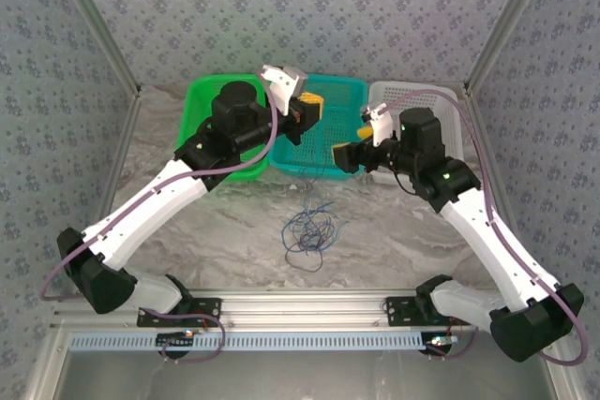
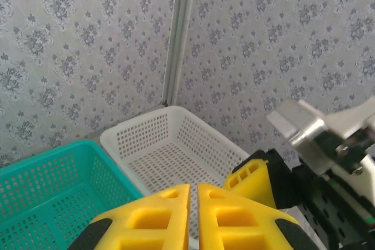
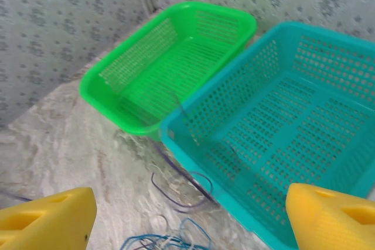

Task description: Untangle the cables

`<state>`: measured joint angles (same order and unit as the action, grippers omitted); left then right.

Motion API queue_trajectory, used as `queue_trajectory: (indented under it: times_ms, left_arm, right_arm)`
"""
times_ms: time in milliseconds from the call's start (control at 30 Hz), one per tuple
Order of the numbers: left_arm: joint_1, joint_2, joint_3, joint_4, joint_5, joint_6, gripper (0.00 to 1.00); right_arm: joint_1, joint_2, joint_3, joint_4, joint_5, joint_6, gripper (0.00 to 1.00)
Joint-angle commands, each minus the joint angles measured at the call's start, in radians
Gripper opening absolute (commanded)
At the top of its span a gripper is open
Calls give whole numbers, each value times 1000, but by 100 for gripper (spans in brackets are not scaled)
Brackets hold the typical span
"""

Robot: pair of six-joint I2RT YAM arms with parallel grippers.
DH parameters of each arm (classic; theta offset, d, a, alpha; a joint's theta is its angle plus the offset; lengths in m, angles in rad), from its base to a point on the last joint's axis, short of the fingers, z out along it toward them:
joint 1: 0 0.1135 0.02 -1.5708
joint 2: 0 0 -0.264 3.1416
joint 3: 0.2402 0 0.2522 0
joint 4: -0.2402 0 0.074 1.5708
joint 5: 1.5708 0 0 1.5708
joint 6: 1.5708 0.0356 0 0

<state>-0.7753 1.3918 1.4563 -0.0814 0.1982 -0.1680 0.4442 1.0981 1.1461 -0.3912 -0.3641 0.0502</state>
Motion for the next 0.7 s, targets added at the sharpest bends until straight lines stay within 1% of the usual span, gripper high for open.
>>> queue_trajectory:
  times_ms: [0,67,133,200,300,433,533,567,667]
  left_arm:
    - [-6,-14,0,-31,18,30,13]
    - [-6,-13,-1,-39,18,33,13]
    - [-6,-11,-2,-41,18,30,13]
    - [-7,-16,-4,-51,18,30,13]
    - [-7,-39,-31,-81,-7,36,14]
    - [-4,-89,-103,-139,-78,44,18]
    - [0,-123,-166,-177,-116,25,21]
    - [2,-135,-192,-176,-128,10,21]
    - [5,-171,-266,-141,-146,-24,26]
  right_arm:
    - [-4,-3,67,4,-96,-32,84]
    - [-4,2,73,10,-93,-31,83]
    - [-6,20,77,-8,-75,-37,80]
    - [-9,57,90,-76,-55,-52,78]
    - [-17,105,75,-177,16,-38,77]
    - [-30,116,-25,-236,36,9,75]
    - [-36,117,-86,-265,68,69,76]
    - [-42,133,-97,-293,80,99,74]
    - [-44,158,-155,-316,41,159,68]
